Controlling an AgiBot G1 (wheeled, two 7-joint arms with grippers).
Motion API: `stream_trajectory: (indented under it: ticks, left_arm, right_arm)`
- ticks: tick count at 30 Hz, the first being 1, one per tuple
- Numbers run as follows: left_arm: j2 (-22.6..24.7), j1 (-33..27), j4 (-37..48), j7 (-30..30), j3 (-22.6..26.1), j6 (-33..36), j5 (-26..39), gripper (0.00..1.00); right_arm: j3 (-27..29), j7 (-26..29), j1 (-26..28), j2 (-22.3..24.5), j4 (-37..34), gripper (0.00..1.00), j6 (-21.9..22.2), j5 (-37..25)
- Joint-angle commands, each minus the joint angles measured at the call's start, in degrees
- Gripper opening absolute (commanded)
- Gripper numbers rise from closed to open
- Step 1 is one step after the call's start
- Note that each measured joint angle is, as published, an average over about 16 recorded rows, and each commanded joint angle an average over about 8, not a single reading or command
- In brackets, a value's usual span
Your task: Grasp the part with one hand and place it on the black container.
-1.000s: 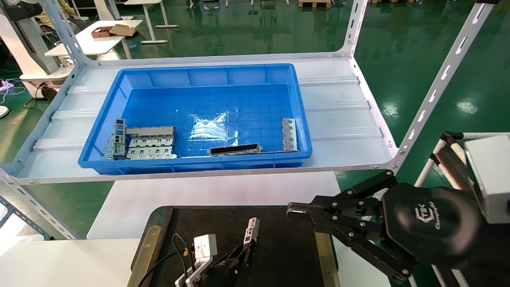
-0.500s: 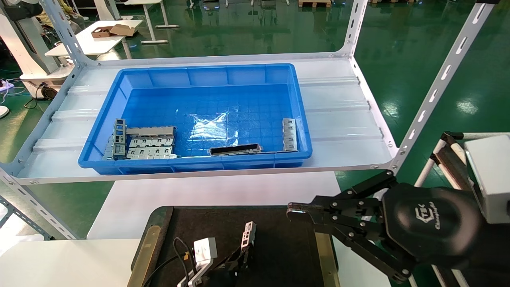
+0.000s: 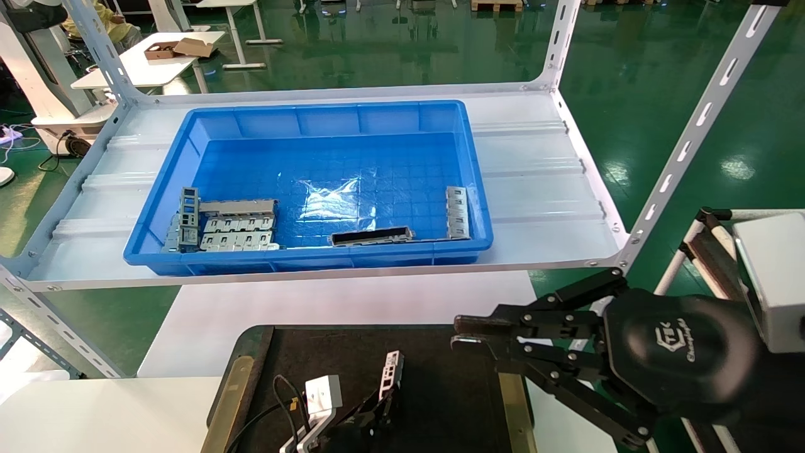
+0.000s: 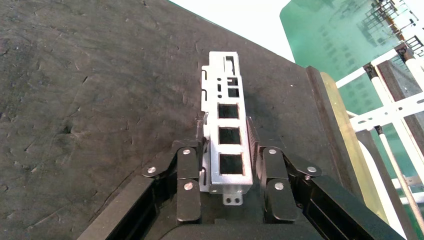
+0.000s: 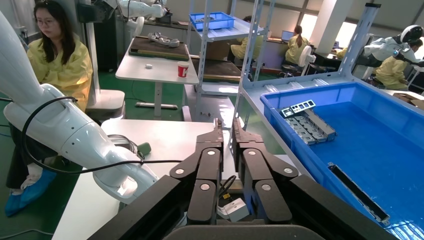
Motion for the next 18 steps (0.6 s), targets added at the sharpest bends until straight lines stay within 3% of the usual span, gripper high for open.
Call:
stream_trajectory:
  ticks: [1, 10, 18]
  left_arm:
    - [0.1, 0.0, 0.1, -0.1, 0.0, 0.0, 0.0, 1.0]
    - [-1.5, -0.1, -3.4, 0.0, -0.7, 2.2, 0.5, 1.0]
    - [-7.4, 0.9, -11.4, 0.1, -2.3, 8.8, 0.6, 1.0]
  right_arm:
    - [0.0, 0.0, 0.0, 0.0, 0.0, 1.0, 0.0, 0.0]
    - [0.0, 0.0, 0.0, 0.0, 0.0, 1.0, 0.0, 0.0]
    - [-0.1, 0.0, 0.0, 0.0, 0.0, 1.0, 0.0, 0.0]
